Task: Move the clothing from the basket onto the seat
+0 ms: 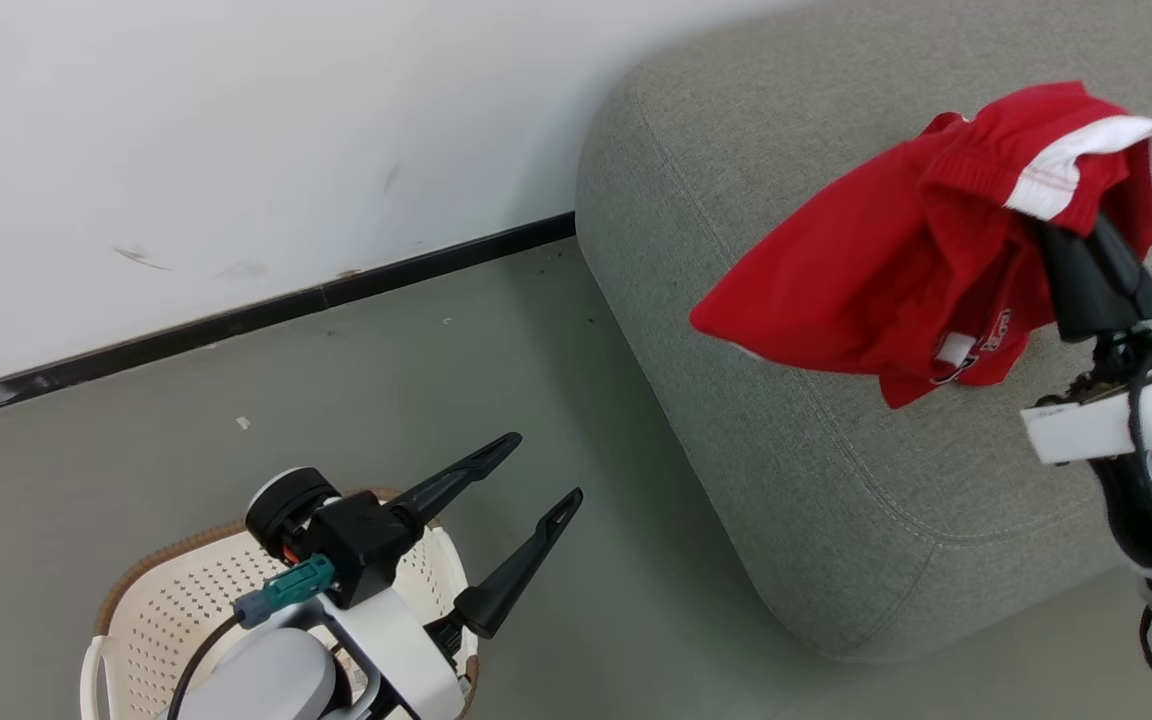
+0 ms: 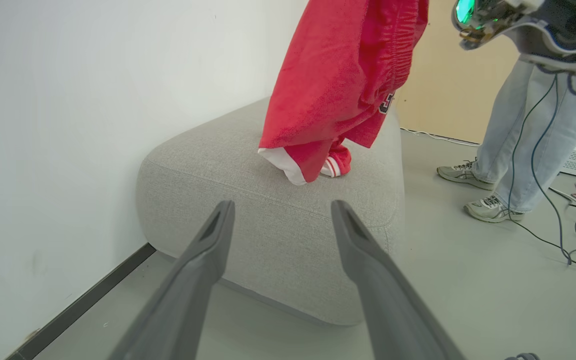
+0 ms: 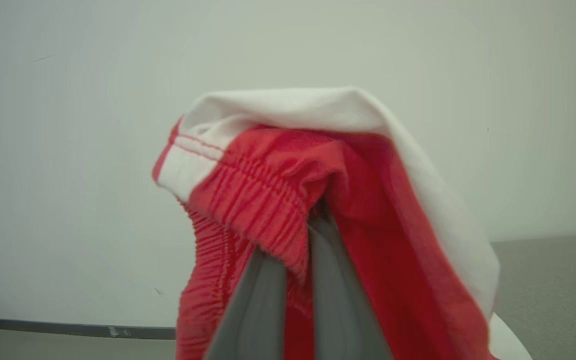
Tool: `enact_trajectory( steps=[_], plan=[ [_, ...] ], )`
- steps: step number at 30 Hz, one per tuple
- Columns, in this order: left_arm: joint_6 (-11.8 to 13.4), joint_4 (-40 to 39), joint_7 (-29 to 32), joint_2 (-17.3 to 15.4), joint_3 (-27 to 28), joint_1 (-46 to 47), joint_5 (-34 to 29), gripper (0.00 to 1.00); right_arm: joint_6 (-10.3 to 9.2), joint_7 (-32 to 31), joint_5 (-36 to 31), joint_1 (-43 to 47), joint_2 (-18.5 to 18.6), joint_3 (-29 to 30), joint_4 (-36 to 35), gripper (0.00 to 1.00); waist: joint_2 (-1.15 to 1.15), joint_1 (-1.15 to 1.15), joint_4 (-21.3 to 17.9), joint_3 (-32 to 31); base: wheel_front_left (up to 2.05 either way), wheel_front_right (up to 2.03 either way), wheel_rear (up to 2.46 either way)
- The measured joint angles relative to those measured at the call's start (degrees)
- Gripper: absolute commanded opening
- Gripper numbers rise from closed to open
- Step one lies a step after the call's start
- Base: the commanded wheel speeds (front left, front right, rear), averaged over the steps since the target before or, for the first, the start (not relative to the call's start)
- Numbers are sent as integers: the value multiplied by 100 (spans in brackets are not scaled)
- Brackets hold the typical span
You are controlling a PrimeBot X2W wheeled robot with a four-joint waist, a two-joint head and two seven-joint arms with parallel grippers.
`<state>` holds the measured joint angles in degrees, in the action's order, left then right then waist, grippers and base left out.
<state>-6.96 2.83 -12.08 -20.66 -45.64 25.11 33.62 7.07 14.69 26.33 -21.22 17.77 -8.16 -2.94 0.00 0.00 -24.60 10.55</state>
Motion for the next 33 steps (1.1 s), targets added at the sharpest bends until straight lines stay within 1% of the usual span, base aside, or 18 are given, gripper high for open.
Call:
enact_trajectory(
  steps=[10, 15, 18, 24, 33],
  plan=[
    [26, -225, 202, -137, -35, -45, -4, 100, 0, -1, 193, -851, 706, 116, 411, 0, 0, 0, 7, 270, 0, 0, 0],
    [78, -357, 343, -264, -33, -91, -4, 100, 1, -59, 442, -1324, 982, 244, 818, 0, 0, 0, 28, 438, 0, 0, 0],
    [100, -445, 431, -334, -31, -102, -4, 100, 1, -118, 582, -1549, 1116, 342, 1079, 0, 0, 0, 48, 551, 0, 0, 0],
    [230, -657, 598, -511, 31, -121, -3, 100, 0, -153, 927, -2030, 1295, 613, 1594, 0, 0, 0, 102, 796, 0, 0, 0],
    [330, -1047, 832, -765, 113, -127, -4, 100, 0, -369, 948, -2733, 1582, 673, 2291, 0, 0, 0, 194, 1221, 0, 0, 0]
  ],
)
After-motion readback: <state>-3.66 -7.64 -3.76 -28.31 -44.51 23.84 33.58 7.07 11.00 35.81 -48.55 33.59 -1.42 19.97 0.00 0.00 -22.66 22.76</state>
